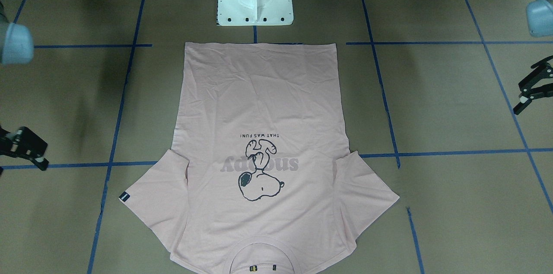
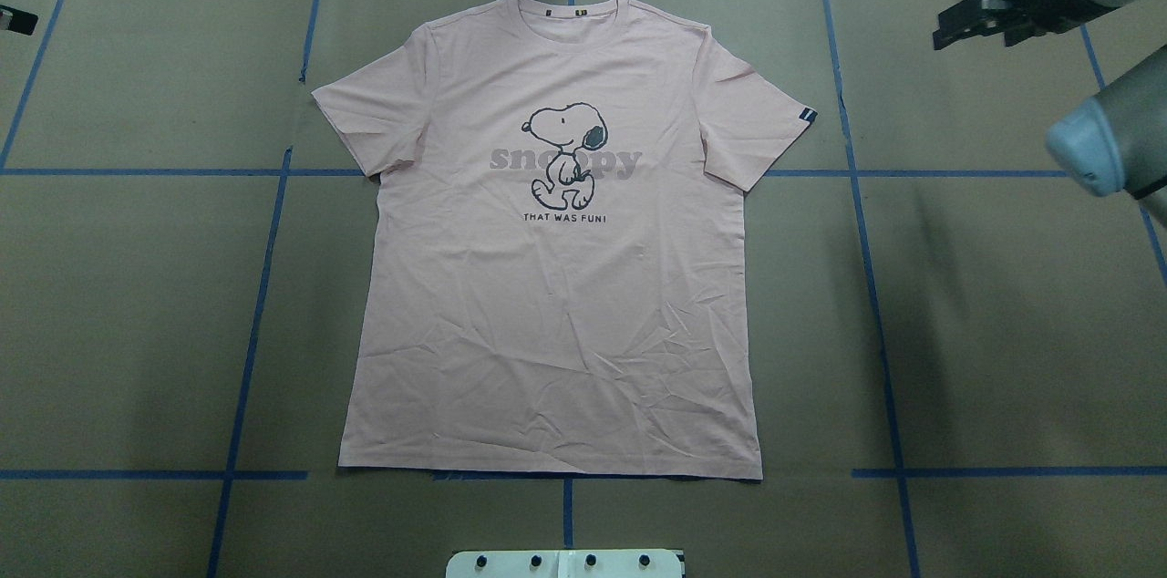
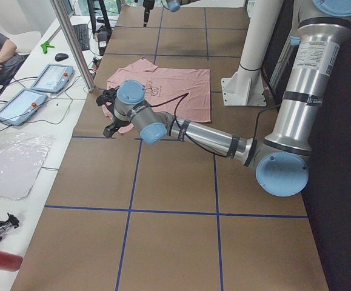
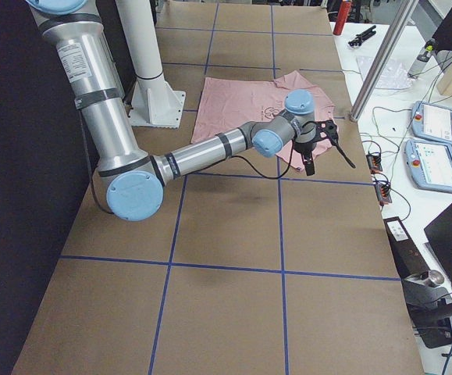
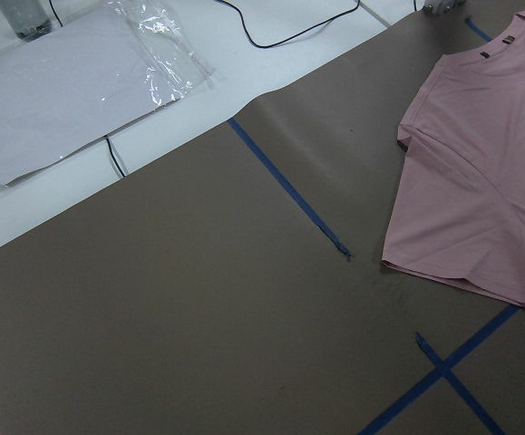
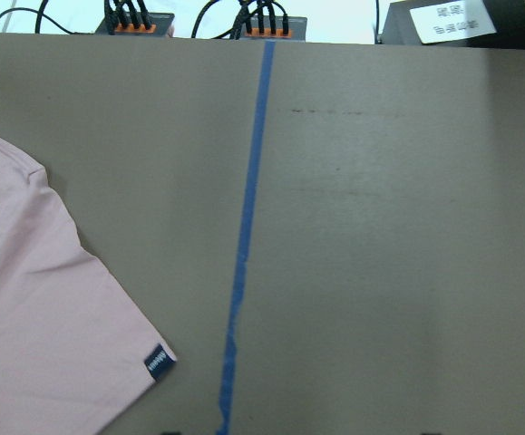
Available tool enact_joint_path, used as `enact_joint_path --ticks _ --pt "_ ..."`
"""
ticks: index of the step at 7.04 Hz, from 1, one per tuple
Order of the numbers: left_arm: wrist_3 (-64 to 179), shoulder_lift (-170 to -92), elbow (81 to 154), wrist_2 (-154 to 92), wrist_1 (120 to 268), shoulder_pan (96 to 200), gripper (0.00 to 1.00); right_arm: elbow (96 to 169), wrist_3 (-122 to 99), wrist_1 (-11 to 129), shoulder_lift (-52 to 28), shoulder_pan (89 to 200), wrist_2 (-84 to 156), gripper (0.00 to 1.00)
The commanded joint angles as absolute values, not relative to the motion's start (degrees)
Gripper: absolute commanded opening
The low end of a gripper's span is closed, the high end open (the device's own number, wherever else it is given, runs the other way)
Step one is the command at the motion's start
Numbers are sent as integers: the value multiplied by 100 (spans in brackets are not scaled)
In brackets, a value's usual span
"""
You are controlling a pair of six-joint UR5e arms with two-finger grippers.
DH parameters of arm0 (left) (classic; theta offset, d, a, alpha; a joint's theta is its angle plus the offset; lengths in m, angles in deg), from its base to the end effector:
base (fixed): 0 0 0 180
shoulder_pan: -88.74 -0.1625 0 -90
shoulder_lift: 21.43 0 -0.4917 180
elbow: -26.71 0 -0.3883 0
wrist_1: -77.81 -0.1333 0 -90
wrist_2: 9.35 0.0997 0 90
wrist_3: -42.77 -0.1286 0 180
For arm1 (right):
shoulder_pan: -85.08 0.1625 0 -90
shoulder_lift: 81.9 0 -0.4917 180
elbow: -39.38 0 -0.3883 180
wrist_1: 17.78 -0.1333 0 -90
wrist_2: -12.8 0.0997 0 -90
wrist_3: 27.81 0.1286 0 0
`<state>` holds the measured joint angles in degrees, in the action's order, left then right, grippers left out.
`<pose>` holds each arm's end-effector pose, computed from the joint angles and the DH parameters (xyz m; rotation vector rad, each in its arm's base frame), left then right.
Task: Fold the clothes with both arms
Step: 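Move the right gripper to the sleeve nearest it and pinch it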
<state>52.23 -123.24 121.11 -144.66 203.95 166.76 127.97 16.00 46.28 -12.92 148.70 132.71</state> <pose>0.0848 -0.6015 0.5117 0.7137 0.8831 0.3999 -0.2453 -0.6503 0.4981 0.3507 -0.8492 0.0751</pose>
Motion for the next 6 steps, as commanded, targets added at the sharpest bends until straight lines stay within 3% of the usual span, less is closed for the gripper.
enact_joint_path --ticks 1,6 --pt "5235 -12338 12128 -14461 20394 16635 100 11783 2308 3647 -1771 14214 12473 73" --pt "5235 -12338 12128 -14461 20402 16626 100 11261 2757 3628 -2108 13412 11564 65"
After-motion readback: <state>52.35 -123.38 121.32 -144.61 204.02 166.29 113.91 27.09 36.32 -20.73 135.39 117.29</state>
